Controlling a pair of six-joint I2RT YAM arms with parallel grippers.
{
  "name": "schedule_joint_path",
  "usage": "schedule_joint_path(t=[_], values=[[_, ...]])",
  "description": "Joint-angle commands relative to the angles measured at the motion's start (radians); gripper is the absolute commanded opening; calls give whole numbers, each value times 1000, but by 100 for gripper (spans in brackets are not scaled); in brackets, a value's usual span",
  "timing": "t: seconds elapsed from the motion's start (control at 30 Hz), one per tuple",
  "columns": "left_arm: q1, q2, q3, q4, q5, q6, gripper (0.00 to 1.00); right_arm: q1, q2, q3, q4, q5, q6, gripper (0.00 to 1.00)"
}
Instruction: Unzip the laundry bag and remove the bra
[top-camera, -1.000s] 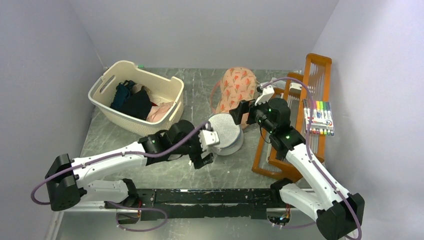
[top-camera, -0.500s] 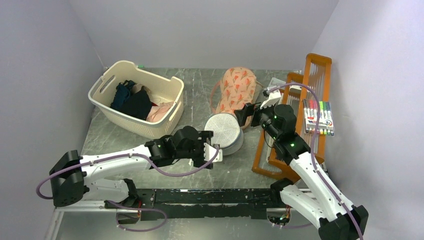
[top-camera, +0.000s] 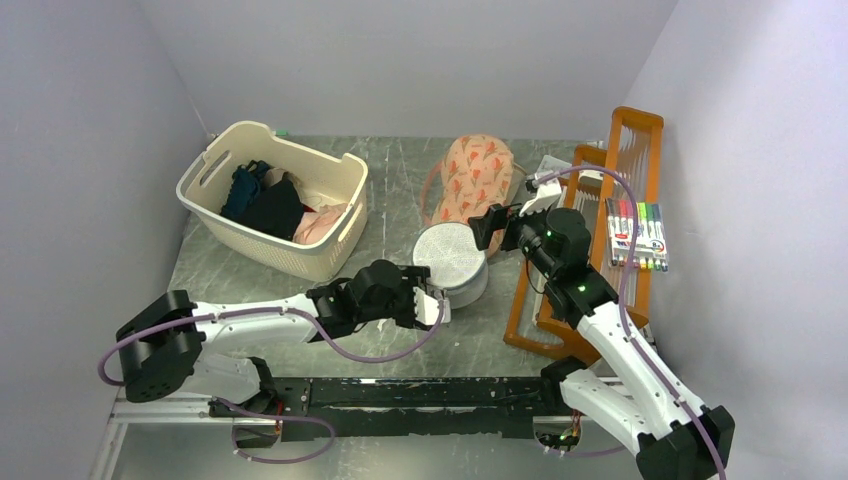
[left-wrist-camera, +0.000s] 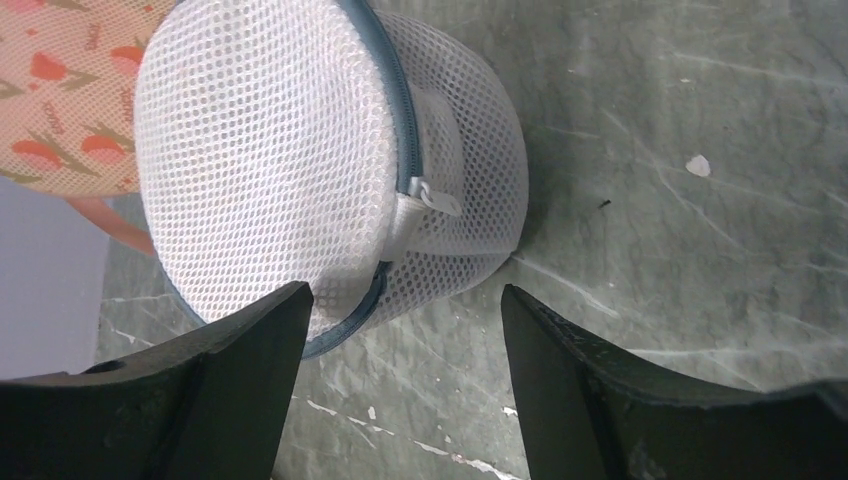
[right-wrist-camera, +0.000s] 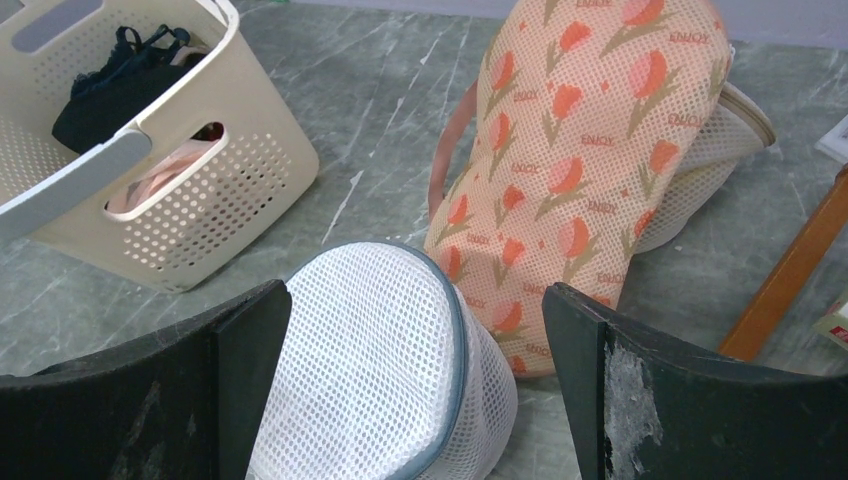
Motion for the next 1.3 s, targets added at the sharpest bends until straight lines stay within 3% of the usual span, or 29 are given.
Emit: schedule_joint_path(t=[0.0,0.2,0.4,0.67,1.0,1.27], values=[[-5,30,-2,121,-41,-23,79,-7,7,-10,39,2,-15,100],[-4,66,24,129,-116,-54,61,-6,20,-2,29,-6,-14,100],[-5,66,81,86,-151,-97,35,-7,19,2,9,-11,-10,100],[-6,-13,101,33,-212,-196,7,-5,36,37,-41,-47,-3,100],[4,-81,181,-123,-416,-391,7,-3,118,65,8,-352,21,93],[107,-65,271,-267,-347,-556,7,-5,197,171,-59,-385,38,91]])
